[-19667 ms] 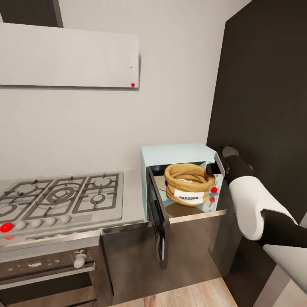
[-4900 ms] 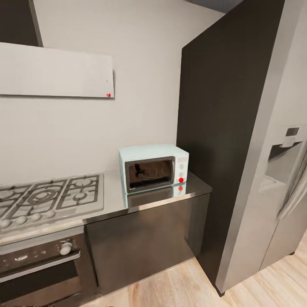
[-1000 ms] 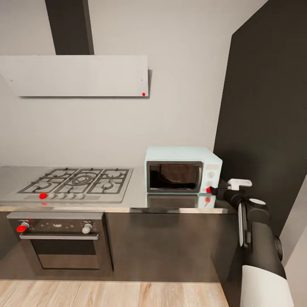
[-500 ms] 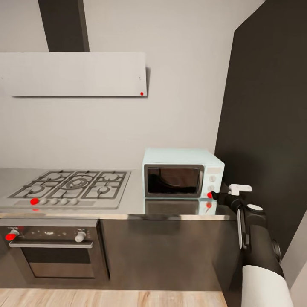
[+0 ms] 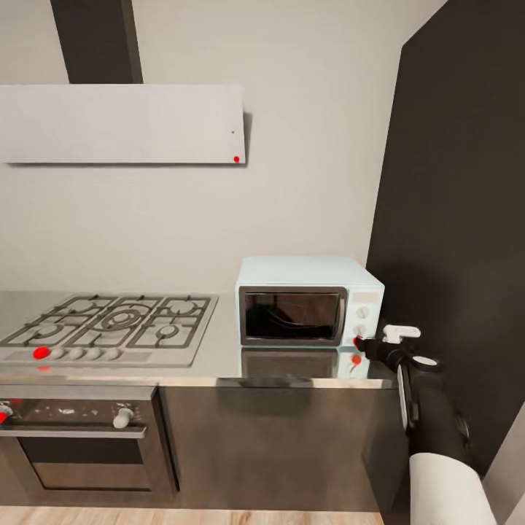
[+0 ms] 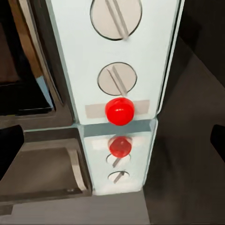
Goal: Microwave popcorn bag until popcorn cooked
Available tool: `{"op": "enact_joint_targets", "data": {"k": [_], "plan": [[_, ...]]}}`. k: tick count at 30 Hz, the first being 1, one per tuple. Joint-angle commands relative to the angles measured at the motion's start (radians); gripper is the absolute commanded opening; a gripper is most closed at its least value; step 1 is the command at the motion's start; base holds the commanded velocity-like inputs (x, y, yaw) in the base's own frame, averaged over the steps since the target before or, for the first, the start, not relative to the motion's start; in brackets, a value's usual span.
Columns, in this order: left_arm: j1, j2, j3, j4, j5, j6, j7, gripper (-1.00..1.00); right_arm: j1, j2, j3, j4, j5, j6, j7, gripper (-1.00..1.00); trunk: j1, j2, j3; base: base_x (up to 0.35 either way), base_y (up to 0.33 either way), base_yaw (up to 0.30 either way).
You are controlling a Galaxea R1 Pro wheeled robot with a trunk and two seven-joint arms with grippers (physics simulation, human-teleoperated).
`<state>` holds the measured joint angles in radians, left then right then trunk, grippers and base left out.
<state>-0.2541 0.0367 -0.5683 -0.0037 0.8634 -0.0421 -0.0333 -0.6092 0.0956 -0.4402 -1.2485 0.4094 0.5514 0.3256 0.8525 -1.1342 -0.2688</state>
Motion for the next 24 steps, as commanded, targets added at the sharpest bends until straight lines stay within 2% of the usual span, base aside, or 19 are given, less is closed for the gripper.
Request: {"op": "enact_joint_targets", "data": {"k": [1,5,10,13,15,22,24], "plan": [[-0.001,0.000,-0.008,0.001,0.010,-0.002,-0.004,1.00,-0.001,0.002,-0.003,0.026,0.010,-0.033,-0.003,1.00,0.000,-0.001,-0.001,0.000,0.000,0.000],[-0.001,0.000,-0.008,0.001,0.009,-0.002,-0.005,1.00,-0.001,0.002,-0.003,0.125,0.006,-0.172,-0.061,1.00,0.000,-0.001,-0.001,0.000,0.000,0.000],[-0.001,0.000,-0.008,0.000,0.008,-0.003,-0.005,1.00,-0.001,0.003,-0.004,0.156,0.000,-0.211,-0.073,1.00,0.000,-0.001,-0.001,0.000,0.000,0.000],[-0.001,0.000,-0.008,0.000,0.009,-0.002,-0.004,1.00,-0.001,0.001,-0.046,0.193,0.002,-0.224,-0.074,1.00,0.000,-0.001,-0.001,0.000,0.000,0.000],[-0.001,0.000,-0.008,0.001,0.010,-0.003,-0.004,1.00,-0.001,0.000,-0.059,0.202,0.003,-0.258,-0.073,1.00,0.000,-0.001,-0.001,0.000,0.000,0.000],[-0.001,0.000,-0.008,0.001,0.011,-0.003,-0.003,1.00,-0.001,-0.002,-0.063,0.258,0.015,-0.291,-0.055,1.00,0.000,-0.001,-0.001,0.000,0.000,0.000],[-0.001,0.000,-0.008,0.001,0.011,-0.003,-0.003,1.00,-0.001,-0.012,-0.062,0.260,0.018,-0.293,-0.052,1.00,0.000,-0.001,-0.001,0.000,0.000,0.000]]}}
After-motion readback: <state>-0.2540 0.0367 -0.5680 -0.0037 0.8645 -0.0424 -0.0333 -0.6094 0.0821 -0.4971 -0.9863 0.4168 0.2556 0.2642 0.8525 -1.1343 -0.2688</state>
